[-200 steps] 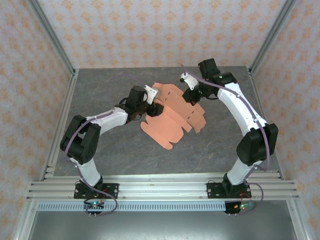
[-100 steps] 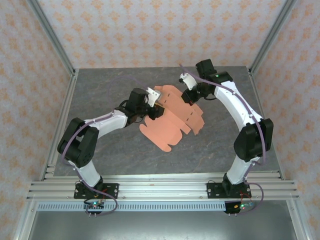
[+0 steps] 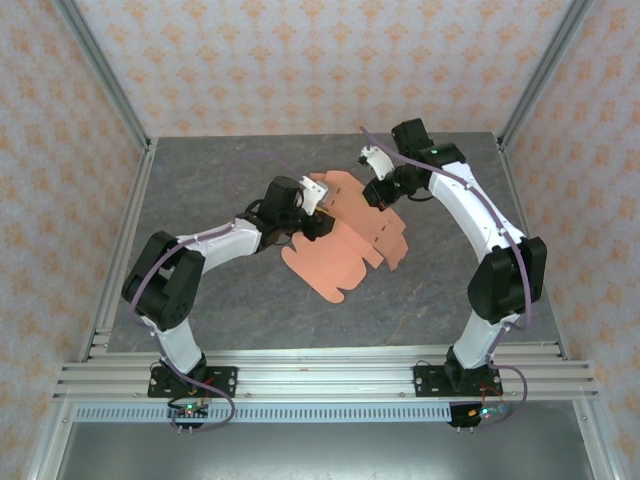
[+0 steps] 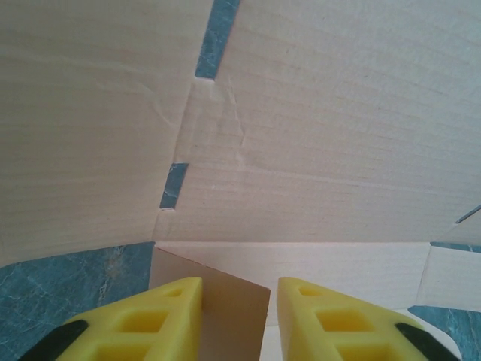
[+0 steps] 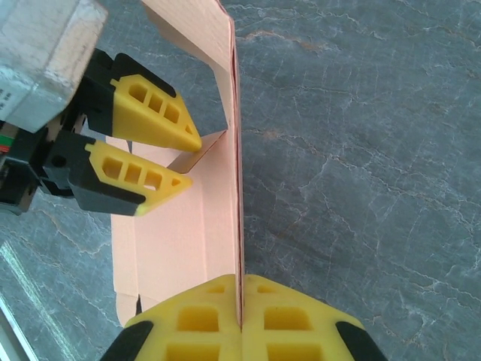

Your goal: Fold the paper box

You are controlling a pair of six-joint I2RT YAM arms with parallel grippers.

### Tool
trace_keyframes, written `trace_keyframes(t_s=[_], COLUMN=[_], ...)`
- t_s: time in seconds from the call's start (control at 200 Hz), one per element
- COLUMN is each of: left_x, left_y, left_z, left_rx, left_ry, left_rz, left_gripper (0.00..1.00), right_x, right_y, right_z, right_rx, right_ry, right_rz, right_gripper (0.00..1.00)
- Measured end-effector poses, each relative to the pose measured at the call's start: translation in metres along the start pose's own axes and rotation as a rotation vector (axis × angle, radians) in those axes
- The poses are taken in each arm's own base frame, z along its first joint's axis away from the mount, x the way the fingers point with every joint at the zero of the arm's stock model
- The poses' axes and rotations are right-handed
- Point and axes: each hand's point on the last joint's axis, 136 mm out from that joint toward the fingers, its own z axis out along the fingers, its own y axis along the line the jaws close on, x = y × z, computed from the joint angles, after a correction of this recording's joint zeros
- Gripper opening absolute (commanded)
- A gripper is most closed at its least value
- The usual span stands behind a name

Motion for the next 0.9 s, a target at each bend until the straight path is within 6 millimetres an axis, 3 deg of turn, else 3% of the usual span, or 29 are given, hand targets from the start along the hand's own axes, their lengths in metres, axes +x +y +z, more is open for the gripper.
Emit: trace_keyframes(t_s=[0.44,0.581,0.766,0.901], left_x=[0.000,-0.008,-0.041,-0.059], left_y=[-0.002,-0.011,-0.017,-0.011], left_z=[-0.001,-0.024,-0.067,-0.080], left_rx=[0.002,0.003,0.021,0.022], left_ry=[-0.001,-0.036,-0.127,-0.143], left_rz=[0.002,0.014,0.032,0.039], left_gripper=[0.44,0.47,0.49,0.50], right_x=[0.002,0.002,0.003,0.003], right_y=[-0.003,-0.005,-0.004,-0.002], right_z=[0.000,0.000,0.000,-0.004], right_rx=[0.018,0.027,0.030,0.029], right_ry=[0.008,0.010,0.006,-0.003], right_rz=[-0.006,-0.020,-0.051,-0.079], right_gripper=[0.00,0.00,0.00,0.00])
